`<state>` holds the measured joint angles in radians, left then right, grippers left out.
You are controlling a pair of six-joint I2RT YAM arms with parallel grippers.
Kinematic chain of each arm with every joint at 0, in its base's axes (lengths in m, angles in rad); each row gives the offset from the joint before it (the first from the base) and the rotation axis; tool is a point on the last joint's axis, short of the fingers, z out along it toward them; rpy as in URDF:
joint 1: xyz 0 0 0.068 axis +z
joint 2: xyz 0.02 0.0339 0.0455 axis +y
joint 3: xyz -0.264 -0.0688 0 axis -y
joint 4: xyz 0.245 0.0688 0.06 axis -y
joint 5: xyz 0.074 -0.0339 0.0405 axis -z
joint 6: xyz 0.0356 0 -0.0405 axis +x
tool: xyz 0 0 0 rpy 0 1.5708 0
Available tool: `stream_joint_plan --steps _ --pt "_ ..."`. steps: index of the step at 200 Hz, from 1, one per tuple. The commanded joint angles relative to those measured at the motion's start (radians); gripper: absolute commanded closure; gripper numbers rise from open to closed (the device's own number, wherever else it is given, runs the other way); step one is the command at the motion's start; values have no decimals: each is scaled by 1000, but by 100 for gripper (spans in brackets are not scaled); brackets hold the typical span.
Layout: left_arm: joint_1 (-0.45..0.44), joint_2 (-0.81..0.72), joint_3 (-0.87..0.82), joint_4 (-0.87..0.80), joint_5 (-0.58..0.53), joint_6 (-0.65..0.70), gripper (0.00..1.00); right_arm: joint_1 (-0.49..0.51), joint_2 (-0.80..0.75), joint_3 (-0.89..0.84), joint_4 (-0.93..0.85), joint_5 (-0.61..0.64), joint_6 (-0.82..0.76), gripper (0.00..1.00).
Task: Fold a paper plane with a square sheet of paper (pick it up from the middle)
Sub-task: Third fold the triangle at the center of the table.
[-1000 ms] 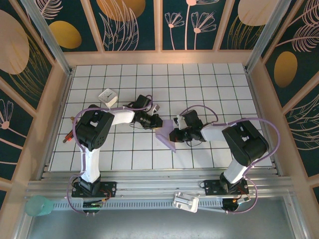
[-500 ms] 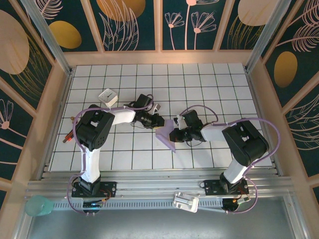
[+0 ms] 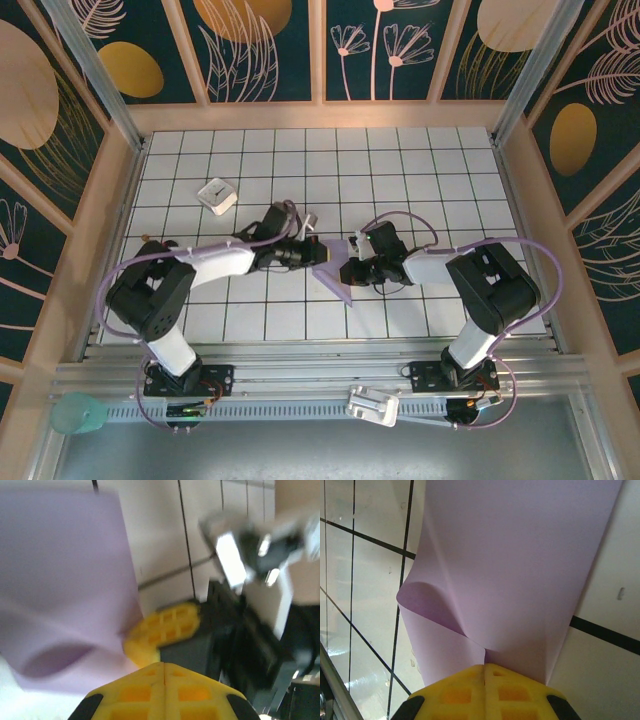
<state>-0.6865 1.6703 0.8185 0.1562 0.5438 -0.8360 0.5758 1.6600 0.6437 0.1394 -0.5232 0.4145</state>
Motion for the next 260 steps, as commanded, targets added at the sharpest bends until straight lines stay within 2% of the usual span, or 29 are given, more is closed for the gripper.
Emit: stream_joint_plan --steps 1,42,88,166,260 --pt "-51 -33 -98 184 -25 -133 100 1 2 -35 -56 81 24 100" --pt "-132 -17 -160 332 -67 -211 100 1 6 -38 -54 84 44 100" --pt "-196 37 -178 414 -99 -266 100 1 6 -56 -54 80 64 100" --pt "-222 133 -192 507 -116 -316 100 1 14 -58 -49 78 47 100" --pt "-230 190 -179 476 -108 -311 100 3 16 -62 -55 80 41 100"
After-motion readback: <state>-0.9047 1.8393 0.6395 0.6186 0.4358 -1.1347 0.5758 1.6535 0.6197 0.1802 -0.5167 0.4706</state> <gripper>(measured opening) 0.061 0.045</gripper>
